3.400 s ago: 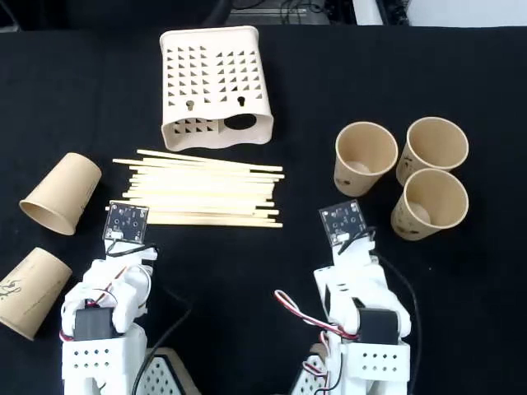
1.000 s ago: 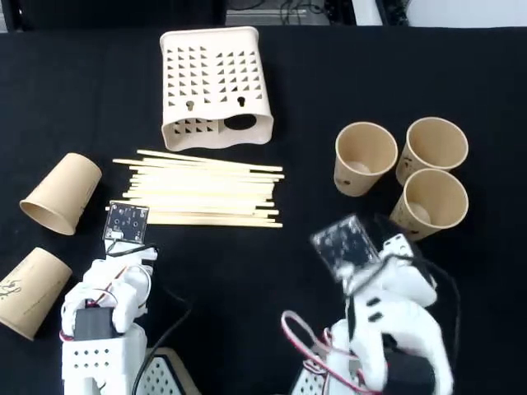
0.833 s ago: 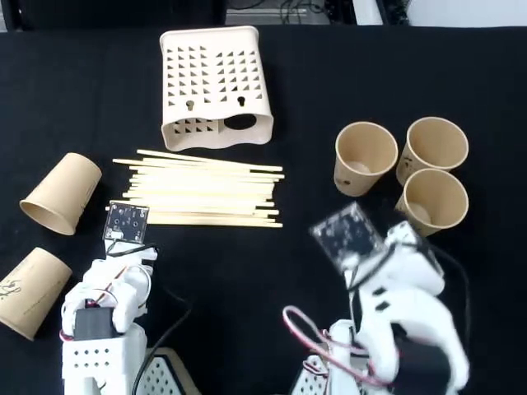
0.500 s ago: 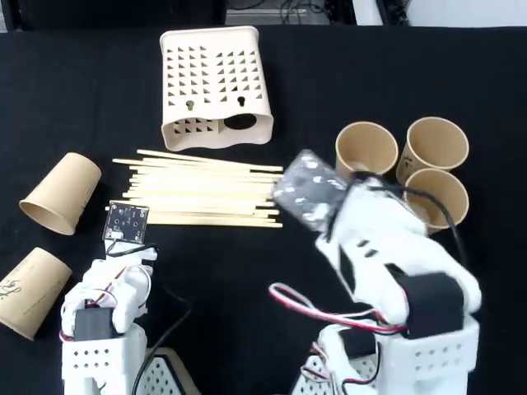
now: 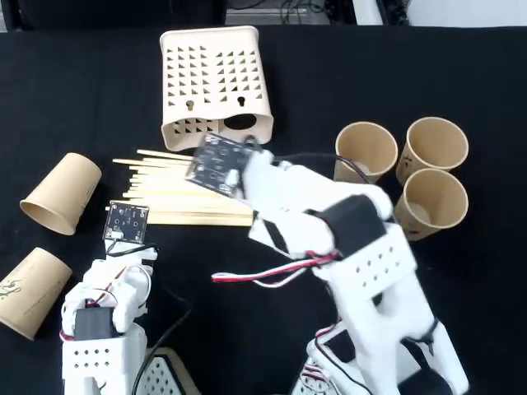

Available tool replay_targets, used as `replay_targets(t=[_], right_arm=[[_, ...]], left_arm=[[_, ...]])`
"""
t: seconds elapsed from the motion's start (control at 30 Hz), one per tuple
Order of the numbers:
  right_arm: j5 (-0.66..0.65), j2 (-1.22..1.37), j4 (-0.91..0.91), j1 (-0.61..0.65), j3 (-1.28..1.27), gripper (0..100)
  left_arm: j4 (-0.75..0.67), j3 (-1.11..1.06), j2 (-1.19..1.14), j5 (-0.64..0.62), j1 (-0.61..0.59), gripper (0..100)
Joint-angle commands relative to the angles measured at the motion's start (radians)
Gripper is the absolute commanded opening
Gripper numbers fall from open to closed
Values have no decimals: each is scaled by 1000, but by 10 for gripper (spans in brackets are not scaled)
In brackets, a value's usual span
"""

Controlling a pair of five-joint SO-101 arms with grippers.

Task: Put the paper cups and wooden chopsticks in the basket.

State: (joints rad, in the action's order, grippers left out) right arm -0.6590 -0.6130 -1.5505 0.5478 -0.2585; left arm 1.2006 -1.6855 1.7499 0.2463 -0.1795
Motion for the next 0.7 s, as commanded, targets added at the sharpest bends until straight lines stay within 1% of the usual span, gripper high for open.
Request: replay_targets(t=[0.0,0.17,0.23,0.5,0.53,0.67], right_arm=[[-12,65,18,69,111,191],[-11,213,9,187,246,191],[-15,263,-17,216,302,191],[-89,357,-98,224,513,187],[-91,360,-110,226,532,172],[-110,363,-130,227,552,59]], left_arm=[[5,-18,0,2,1,30],[5,-18,0,2,-1,30],[5,-18,0,2,-1,30],[5,-18,0,2,-1,30],[5,-18,0,2,-1,30],[5,-18,0,2,-1,30]])
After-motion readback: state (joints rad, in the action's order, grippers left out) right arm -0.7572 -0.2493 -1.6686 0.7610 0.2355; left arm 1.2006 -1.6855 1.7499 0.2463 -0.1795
